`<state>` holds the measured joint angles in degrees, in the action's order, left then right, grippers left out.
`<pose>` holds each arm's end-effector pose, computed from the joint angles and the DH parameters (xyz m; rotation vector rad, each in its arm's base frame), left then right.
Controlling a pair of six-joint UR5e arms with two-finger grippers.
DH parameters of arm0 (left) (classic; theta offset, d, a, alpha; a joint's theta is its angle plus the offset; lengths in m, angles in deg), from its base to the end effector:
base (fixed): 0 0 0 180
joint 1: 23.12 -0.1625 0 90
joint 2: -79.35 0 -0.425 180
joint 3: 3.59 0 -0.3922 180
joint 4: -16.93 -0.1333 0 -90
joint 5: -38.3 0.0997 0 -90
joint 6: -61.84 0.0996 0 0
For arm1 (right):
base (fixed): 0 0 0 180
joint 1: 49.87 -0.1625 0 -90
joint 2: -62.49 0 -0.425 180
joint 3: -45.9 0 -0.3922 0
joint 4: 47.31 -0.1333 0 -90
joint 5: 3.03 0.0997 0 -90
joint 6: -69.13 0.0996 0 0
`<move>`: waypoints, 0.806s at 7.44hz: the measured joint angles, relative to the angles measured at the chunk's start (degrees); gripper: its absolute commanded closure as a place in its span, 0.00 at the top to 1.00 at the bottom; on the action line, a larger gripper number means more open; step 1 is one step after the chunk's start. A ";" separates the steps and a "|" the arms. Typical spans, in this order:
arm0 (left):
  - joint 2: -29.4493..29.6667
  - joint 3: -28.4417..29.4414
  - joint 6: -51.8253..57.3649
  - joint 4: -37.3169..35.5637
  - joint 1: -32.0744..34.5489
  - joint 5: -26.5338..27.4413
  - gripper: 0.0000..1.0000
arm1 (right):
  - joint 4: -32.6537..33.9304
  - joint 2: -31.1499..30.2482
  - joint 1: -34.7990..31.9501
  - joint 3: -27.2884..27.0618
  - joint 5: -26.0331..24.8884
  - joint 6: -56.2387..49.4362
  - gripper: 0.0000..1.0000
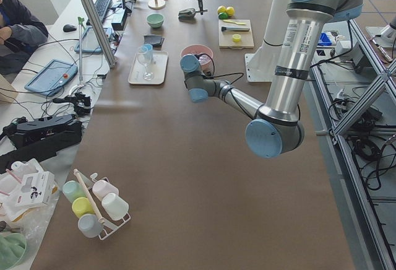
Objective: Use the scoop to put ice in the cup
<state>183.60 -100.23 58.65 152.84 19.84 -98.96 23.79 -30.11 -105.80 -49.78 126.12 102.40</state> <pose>0.3779 -0.4341 0.3696 0.7213 1.1855 1.1241 -0.2183 -0.4484 0.6003 -0.0674 -0.7660 -0.1443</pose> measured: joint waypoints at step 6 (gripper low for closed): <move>2.98 8.57 0.37 23.31 -5.43 12.74 0.98 | 22.96 -0.29 -4.38 -21.96 -0.80 -6.03 0.00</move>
<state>186.58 -91.65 59.01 176.16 14.41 -86.22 46.75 -30.40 -110.18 -71.74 125.32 96.38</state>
